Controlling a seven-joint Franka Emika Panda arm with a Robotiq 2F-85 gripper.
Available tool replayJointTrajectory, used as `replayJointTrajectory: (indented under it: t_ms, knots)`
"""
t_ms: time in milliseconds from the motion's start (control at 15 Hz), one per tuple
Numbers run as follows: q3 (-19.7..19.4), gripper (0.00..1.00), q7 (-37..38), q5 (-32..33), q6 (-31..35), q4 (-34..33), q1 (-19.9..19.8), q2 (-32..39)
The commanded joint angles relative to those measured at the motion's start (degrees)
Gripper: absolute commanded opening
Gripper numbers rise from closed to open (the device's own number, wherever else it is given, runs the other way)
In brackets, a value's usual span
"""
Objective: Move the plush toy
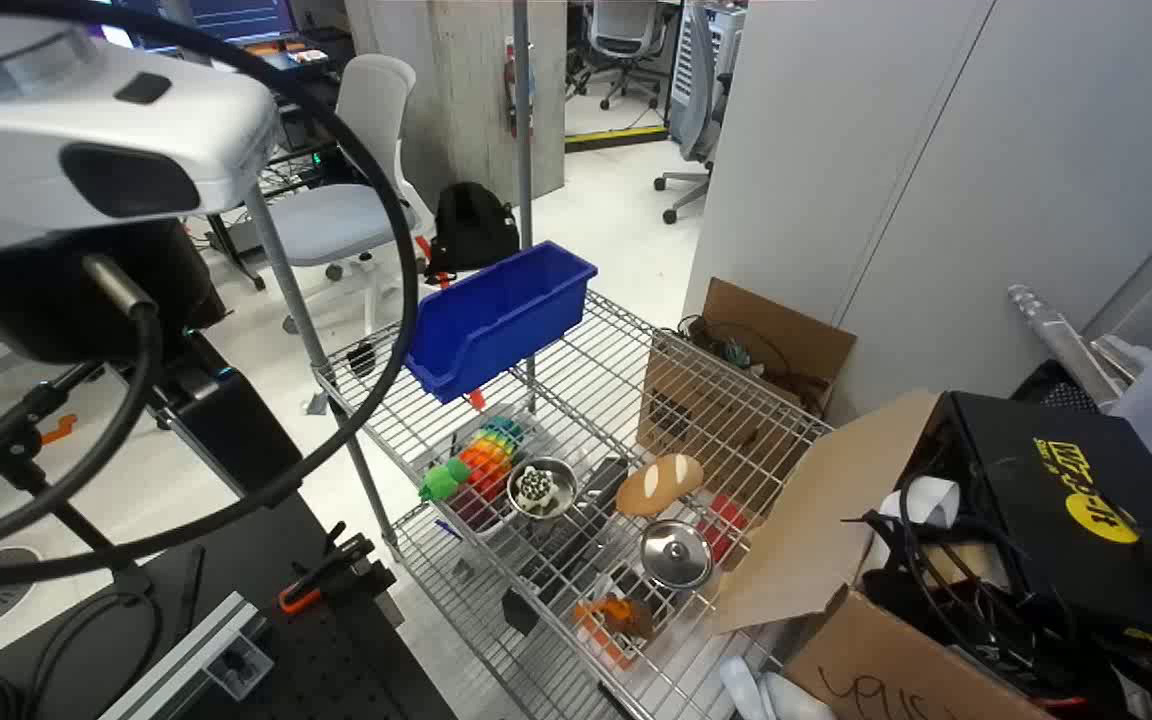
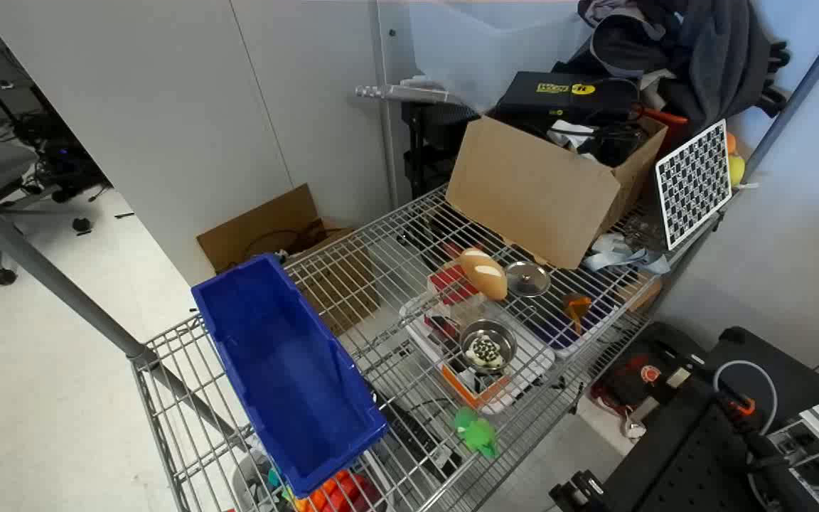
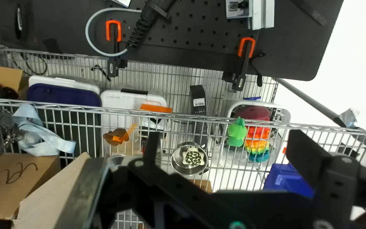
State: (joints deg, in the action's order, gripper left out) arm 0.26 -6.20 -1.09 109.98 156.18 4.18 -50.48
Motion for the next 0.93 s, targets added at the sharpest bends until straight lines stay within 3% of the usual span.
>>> replayJointTrajectory:
  t_ms: [0, 600, 867]
  knots:
    - [-0.05, 1.00, 0.07, 0.05, -0.14, -0.17, 0.07, 0.02]
    - [0.98, 1.00, 1.56, 0.38, 0.04, 0.03, -0.32, 0.27]
    - [1.74, 1.00, 7.63, -0.30, 2.36, -1.66, -2.11, 7.23]
